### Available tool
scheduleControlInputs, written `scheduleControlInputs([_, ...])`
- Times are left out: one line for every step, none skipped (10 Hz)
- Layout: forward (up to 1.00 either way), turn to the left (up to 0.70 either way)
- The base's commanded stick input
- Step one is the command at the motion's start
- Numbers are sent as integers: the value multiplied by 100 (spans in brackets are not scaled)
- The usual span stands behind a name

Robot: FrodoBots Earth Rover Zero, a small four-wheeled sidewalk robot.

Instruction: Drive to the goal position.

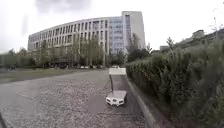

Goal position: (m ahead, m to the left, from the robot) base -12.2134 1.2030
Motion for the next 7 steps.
scheduleControlInputs([0, 0])
scheduleControlInputs([0, 0])
scheduleControlInputs([0, 0])
scheduleControlInputs([0, 0])
scheduleControlInputs([0, 14])
scheduleControlInputs([0, 61])
scheduleControlInputs([0, 70])
